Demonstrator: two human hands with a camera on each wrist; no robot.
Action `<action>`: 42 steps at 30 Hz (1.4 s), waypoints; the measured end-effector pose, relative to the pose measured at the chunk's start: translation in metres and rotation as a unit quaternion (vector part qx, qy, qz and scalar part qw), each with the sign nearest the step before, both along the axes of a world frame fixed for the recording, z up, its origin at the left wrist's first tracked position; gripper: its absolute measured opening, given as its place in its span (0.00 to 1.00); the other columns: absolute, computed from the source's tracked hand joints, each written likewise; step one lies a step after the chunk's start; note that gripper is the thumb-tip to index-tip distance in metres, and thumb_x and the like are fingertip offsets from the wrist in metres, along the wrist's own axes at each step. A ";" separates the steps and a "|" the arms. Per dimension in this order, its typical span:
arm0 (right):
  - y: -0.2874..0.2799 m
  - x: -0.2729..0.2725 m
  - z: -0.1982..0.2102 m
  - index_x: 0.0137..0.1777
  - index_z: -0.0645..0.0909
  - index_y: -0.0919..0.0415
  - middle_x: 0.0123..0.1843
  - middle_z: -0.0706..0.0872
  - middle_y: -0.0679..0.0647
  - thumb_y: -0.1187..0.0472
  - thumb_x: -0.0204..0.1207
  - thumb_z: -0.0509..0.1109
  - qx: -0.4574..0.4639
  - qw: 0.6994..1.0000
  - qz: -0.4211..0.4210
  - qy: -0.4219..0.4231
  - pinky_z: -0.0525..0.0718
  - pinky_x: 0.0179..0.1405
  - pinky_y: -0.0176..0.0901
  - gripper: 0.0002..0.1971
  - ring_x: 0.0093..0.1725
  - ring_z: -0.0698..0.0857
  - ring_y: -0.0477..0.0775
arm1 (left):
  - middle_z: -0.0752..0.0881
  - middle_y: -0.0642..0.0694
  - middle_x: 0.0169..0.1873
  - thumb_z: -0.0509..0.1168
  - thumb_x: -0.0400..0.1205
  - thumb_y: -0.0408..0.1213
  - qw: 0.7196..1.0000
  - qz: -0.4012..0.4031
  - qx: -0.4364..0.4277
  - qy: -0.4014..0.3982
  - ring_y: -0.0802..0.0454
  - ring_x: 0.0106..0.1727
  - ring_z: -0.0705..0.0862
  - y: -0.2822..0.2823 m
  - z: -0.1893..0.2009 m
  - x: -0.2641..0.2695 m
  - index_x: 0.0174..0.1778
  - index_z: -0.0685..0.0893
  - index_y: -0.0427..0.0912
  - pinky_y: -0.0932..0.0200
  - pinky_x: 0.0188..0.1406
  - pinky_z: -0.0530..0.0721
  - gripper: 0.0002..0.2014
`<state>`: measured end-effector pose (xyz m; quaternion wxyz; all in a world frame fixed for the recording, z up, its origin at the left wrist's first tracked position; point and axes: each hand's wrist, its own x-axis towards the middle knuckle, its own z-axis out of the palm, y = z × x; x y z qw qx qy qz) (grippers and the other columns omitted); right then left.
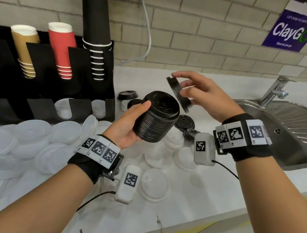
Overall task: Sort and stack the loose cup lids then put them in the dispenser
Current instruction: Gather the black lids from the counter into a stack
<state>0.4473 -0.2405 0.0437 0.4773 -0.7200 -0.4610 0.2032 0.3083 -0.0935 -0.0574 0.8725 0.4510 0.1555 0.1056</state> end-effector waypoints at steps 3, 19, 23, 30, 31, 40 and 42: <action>0.009 -0.007 -0.001 0.61 0.83 0.38 0.47 0.84 0.45 0.54 0.67 0.70 -0.041 0.998 0.016 -0.052 0.81 0.48 0.34 0.21 0.47 0.83 0.43 | 0.84 0.38 0.67 0.72 0.69 0.52 1.000 0.014 0.009 0.013 0.45 0.62 0.87 0.001 0.002 -0.001 0.76 0.74 0.39 0.49 0.45 0.89 0.39; 0.028 -0.018 -0.003 0.63 0.80 0.34 0.55 0.78 0.50 0.53 0.69 0.76 -0.114 0.960 0.027 -0.253 0.70 0.47 0.22 0.23 0.56 0.80 0.46 | 0.82 0.38 0.69 0.68 0.69 0.55 0.999 0.038 0.028 0.022 0.39 0.68 0.83 0.001 0.001 -0.004 0.75 0.74 0.43 0.34 0.66 0.81 0.38; 0.027 -0.020 -0.001 0.63 0.80 0.34 0.56 0.78 0.51 0.52 0.69 0.76 -0.119 0.961 0.031 -0.246 0.70 0.47 0.23 0.23 0.56 0.78 0.45 | 0.85 0.38 0.66 0.69 0.67 0.57 1.000 0.014 -0.002 0.005 0.41 0.66 0.85 -0.001 0.003 -0.007 0.72 0.79 0.41 0.44 0.56 0.88 0.37; 0.024 -0.016 -0.005 0.70 0.76 0.39 0.64 0.79 0.46 0.39 0.65 0.77 -0.089 0.983 0.047 -0.152 0.79 0.59 0.36 0.31 0.64 0.78 0.42 | 0.87 0.39 0.63 0.70 0.71 0.52 0.999 0.031 -0.015 -0.016 0.43 0.62 0.87 0.007 0.001 -0.007 0.69 0.82 0.43 0.48 0.50 0.89 0.30; 0.021 -0.009 -0.005 0.70 0.76 0.38 0.64 0.80 0.44 0.36 0.65 0.74 -0.061 0.991 0.028 -0.115 0.79 0.61 0.37 0.31 0.64 0.79 0.40 | 0.88 0.40 0.61 0.69 0.72 0.52 0.999 0.035 -0.023 -0.024 0.44 0.60 0.88 0.009 0.001 -0.007 0.65 0.84 0.44 0.48 0.49 0.90 0.27; -0.002 0.067 -0.079 0.77 0.69 0.58 0.75 0.74 0.59 0.43 0.76 0.70 -0.470 0.856 -0.103 -0.188 0.70 0.68 0.45 0.33 0.73 0.73 0.60 | 0.87 0.40 0.63 0.65 0.74 0.54 0.998 0.041 -0.018 -0.042 0.44 0.63 0.87 0.023 0.006 -0.012 0.67 0.83 0.43 0.48 0.50 0.89 0.28; -0.003 0.071 -0.096 0.76 0.69 0.60 0.74 0.75 0.61 0.42 0.76 0.69 -0.473 0.854 -0.128 -0.175 0.72 0.64 0.44 0.34 0.72 0.75 0.61 | 0.85 0.39 0.66 0.65 0.74 0.54 0.998 0.045 -0.017 -0.037 0.43 0.65 0.85 0.023 0.008 -0.013 0.71 0.80 0.42 0.47 0.52 0.89 0.31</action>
